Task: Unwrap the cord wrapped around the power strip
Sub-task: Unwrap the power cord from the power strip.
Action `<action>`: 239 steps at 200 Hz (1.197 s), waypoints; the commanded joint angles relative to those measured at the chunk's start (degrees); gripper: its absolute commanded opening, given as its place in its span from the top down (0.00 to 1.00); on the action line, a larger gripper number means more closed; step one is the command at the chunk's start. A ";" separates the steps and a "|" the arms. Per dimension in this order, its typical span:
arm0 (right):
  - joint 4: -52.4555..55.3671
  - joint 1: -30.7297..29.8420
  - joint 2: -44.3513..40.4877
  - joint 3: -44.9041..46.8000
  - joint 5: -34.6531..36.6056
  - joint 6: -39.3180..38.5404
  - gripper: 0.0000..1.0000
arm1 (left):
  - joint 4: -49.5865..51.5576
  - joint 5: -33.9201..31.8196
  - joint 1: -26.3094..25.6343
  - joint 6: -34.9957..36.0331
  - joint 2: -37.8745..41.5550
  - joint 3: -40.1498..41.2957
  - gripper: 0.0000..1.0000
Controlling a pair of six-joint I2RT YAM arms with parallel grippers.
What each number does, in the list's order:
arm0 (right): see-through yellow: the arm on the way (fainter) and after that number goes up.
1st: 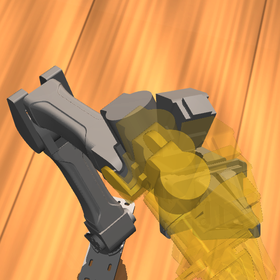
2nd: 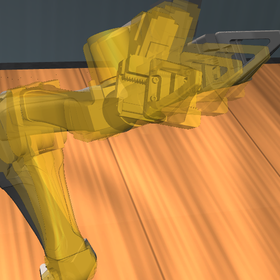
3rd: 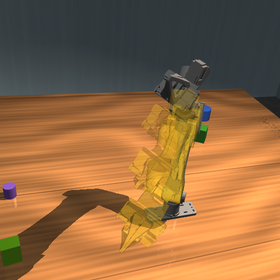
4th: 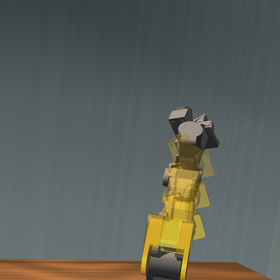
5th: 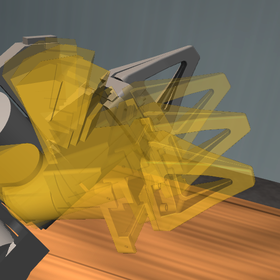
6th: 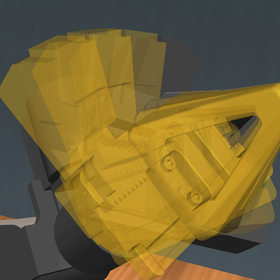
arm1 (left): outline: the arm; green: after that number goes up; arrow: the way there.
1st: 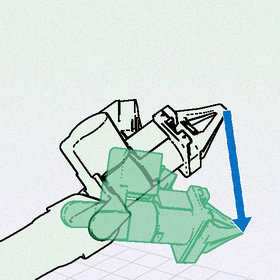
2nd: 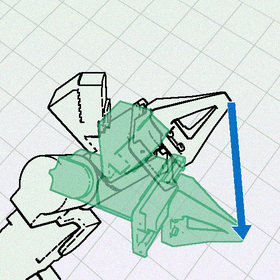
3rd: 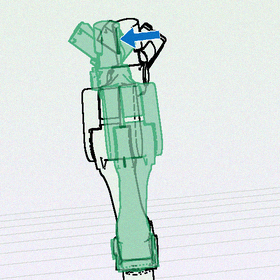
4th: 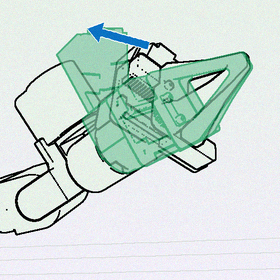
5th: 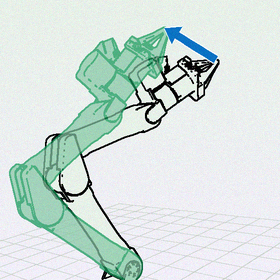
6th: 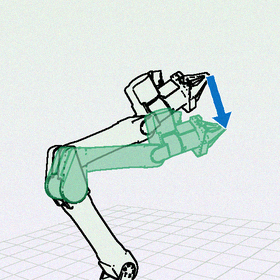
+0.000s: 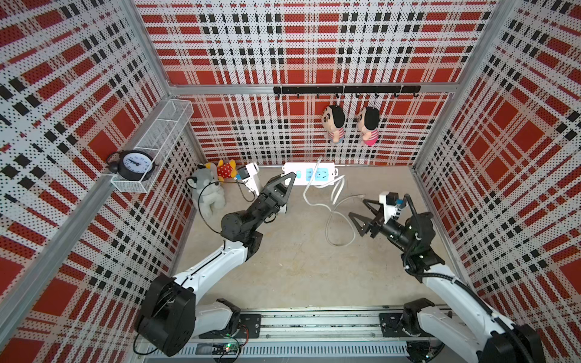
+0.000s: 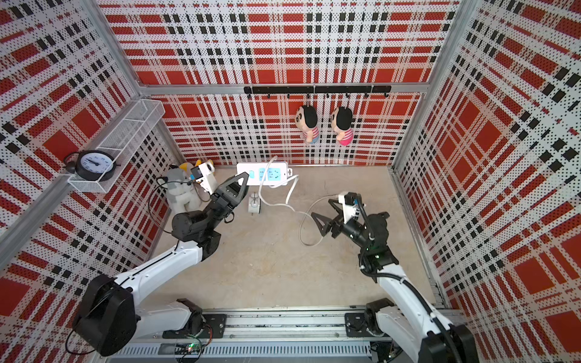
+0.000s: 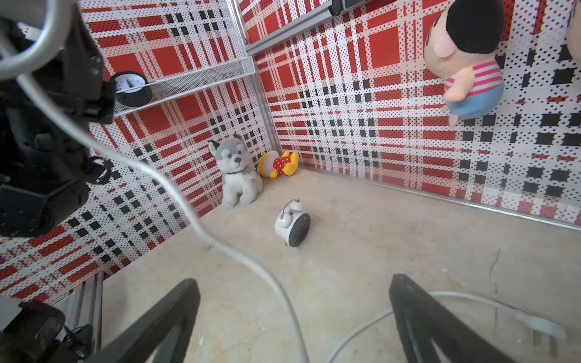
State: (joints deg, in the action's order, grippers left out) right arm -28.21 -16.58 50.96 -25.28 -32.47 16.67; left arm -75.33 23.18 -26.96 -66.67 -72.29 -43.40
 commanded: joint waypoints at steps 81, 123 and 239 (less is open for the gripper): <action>-15.01 -28.88 6.12 -2.70 34.65 -38.54 0.26 | 6.18 -10.01 -0.94 1.80 1.97 -0.10 1.00; -19.05 -30.09 19.42 -10.66 39.90 -38.62 0.30 | 7.10 -10.92 -1.71 1.96 2.18 -0.30 1.00; -20.25 -30.18 26.72 -13.38 36.19 -40.27 1.00 | 10.38 -12.71 -2.14 3.84 4.80 -0.06 1.00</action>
State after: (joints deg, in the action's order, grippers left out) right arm -49.06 -46.35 80.20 -38.63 7.16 -21.85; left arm -64.10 11.55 -28.77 -64.10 -68.82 -43.29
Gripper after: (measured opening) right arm 0.046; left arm 0.372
